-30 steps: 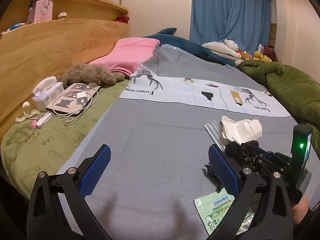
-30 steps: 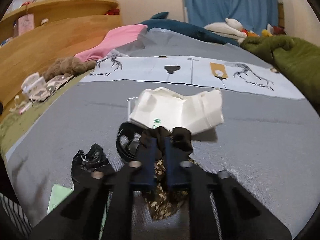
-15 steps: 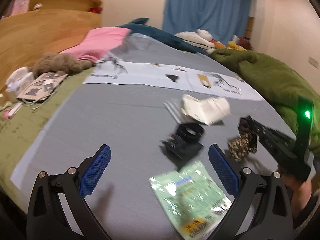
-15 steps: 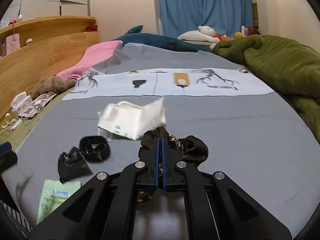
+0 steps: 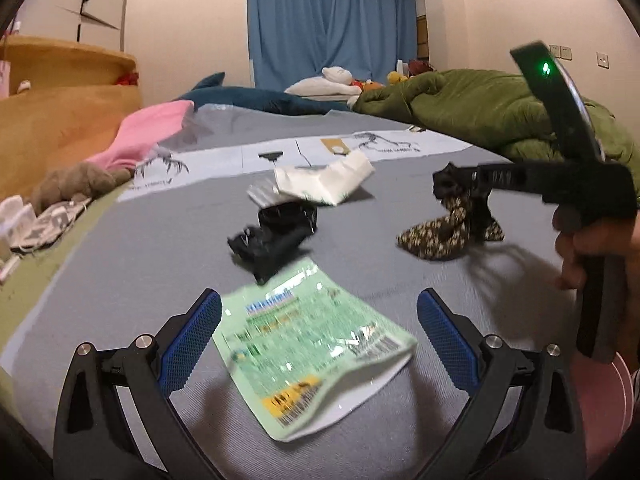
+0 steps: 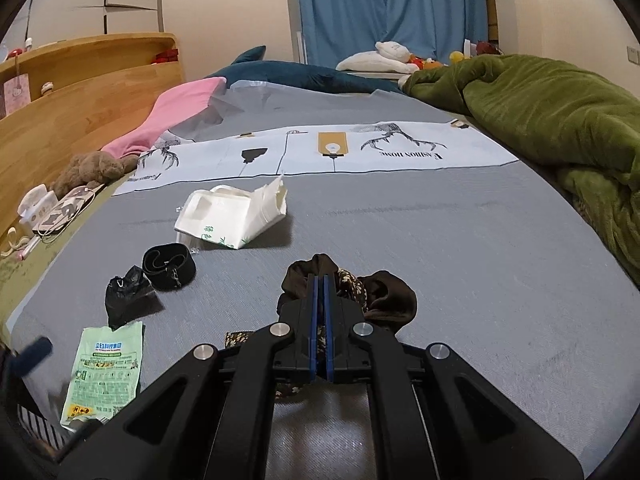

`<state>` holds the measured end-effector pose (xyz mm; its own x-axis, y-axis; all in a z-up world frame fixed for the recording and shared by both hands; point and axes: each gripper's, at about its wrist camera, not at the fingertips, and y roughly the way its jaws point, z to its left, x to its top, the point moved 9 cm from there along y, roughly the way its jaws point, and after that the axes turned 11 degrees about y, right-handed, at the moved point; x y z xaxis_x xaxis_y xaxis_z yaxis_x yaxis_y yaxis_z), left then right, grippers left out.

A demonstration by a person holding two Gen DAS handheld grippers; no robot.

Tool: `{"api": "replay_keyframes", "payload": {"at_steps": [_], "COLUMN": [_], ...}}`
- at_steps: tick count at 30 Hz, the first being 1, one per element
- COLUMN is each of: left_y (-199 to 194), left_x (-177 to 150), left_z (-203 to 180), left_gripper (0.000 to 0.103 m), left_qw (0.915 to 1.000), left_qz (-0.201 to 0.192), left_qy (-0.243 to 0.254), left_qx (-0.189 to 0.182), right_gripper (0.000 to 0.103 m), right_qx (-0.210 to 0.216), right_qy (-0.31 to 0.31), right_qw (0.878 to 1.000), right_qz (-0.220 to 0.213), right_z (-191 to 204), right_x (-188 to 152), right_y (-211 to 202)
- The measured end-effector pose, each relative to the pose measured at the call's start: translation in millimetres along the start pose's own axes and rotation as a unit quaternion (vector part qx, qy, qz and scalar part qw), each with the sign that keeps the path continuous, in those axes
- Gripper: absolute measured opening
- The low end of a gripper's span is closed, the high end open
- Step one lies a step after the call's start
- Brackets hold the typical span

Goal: Collect trash
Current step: 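Grasp the green snack wrapper with left tool while right tool holds leopard cloth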

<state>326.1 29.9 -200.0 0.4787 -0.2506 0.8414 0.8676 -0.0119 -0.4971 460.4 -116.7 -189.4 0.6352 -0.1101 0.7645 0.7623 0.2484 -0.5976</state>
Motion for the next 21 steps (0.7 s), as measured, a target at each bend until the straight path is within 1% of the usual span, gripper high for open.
{"api": "replay_keyframes", "payload": {"at_steps": [1,3,5,6,7,8,9,11,12,16,17,18,19,20,21], "left_y": [2.2,7.1,10.6,13.3,14.0,14.6,16.1,19.0,20.3,15.4,11.4,6.6,0.1,-5.1,-10.4], "left_x": [-3.2,-9.0,-14.9,-16.7,-18.0,-18.6,-19.8,-19.9,-20.5,-19.1,-17.4,-15.2,-13.1,-12.4,-12.8], "left_z": [-1.8,-4.2,-9.3,-9.7,-11.2,-12.8,-14.3,-13.9,-14.7,-11.4,-9.3,-6.5,-3.6,-0.4,3.0], "left_gripper": [0.095,0.09,0.079,0.075,0.062,0.045,0.041,0.02,0.017,0.017,0.018,0.022,0.036,0.049,0.052], "left_qw": [1.0,0.9998,0.9996,0.9994,0.9994,0.9993,0.9992,0.9993,0.9994,0.9995,0.9996,0.9997,0.9997,0.9998,0.9999], "left_qz": [0.004,0.012,0.021,0.025,0.022,0.019,0.02,0.015,0.014,0.021,0.018,0.011,0.003,-0.003,-0.01], "left_qy": [0.003,0.012,0.02,0.022,0.023,0.026,0.029,0.028,0.024,0.012,0.008,0.004,0.004,0.007,0.01], "left_qx": [0.0,-0.003,-0.008,-0.011,-0.013,-0.017,-0.02,-0.02,-0.022,-0.018,-0.019,-0.021,-0.022,-0.016,-0.009], "right_gripper": [0.003,0.003,0.003,0.003,0.003,0.003,0.003,0.003,0.003,0.003,0.003,0.003,0.003,0.003,0.003], "right_qx": [0.0,0.0,0.001,0.002,0.003,0.005,0.006,0.008,0.008,0.011,0.011,0.012,0.012,0.012,0.012], "right_qy": [0.002,0.003,0.003,0.003,0.003,0.003,0.003,0.002,0.001,0.001,-0.001,-0.003,-0.005,-0.008,-0.009], "right_qw": [1.0,1.0,1.0,1.0,1.0,1.0,1.0,1.0,1.0,1.0,1.0,1.0,1.0,1.0,1.0], "right_qz": [0.001,0.003,0.003,0.002,0.002,0.001,0.001,0.001,0.001,0.0,0.0,0.0,-0.001,-0.003,-0.004], "right_z": [-0.8,-0.7,0.6,0.8,1.4,2.6,3.4,4.9,4.9,5.4,5.4,5.3,4.9,3.9,2.0], "right_x": [-0.7,-1.1,-1.0,-0.6,-0.3,0.2,0.4,0.2,-0.2,0.0,-0.2,0.0,0.0,-0.7,-0.7], "right_y": [0.0,0.2,0.2,-0.1,-0.5,-1.1,-1.3,-1.5,-1.7,-4.5,-5.9,-7.8,-9.9,-12.9,-15.8]}}
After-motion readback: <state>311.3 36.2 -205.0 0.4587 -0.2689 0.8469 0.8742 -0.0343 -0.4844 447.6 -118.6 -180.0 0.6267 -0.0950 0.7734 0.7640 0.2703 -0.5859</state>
